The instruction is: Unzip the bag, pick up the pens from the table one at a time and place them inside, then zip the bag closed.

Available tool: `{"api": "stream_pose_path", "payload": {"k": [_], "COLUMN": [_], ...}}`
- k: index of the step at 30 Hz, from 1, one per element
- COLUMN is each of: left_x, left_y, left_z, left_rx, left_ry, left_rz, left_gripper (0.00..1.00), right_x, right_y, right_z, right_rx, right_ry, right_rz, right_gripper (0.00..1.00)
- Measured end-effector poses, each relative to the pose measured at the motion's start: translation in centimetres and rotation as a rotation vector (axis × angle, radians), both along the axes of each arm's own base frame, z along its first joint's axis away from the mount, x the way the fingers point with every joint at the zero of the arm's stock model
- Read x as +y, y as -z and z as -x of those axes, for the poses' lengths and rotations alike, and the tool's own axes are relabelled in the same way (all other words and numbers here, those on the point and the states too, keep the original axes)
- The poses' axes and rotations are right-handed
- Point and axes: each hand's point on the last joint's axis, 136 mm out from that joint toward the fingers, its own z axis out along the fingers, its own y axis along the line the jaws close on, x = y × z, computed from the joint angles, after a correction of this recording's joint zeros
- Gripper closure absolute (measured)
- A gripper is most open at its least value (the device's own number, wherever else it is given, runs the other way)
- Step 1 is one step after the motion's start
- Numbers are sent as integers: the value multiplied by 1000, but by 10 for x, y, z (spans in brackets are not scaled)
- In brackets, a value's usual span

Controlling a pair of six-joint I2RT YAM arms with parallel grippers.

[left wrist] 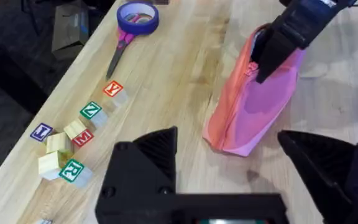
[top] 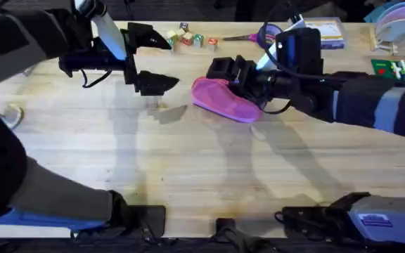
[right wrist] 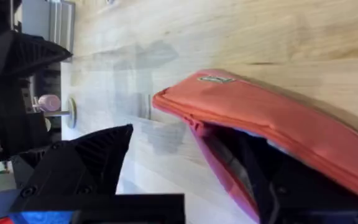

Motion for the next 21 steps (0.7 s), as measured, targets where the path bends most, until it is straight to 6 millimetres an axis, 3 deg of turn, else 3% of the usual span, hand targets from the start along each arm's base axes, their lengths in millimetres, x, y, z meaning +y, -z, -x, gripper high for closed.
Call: {"api": "stream_pose_path", "payload": {"k": [21], "left_x": [0], "left_y": [0], "left_z": [0], "left_rx": [0], "left_ry": [0], "left_rz": [0], "left_gripper": [8], "right_x": [17], "right_y": [-29], "right_z": [-1], "right_rx": [-85], "right_ry": [-116], "right_rz": [-135], "right_gripper": [5]}}
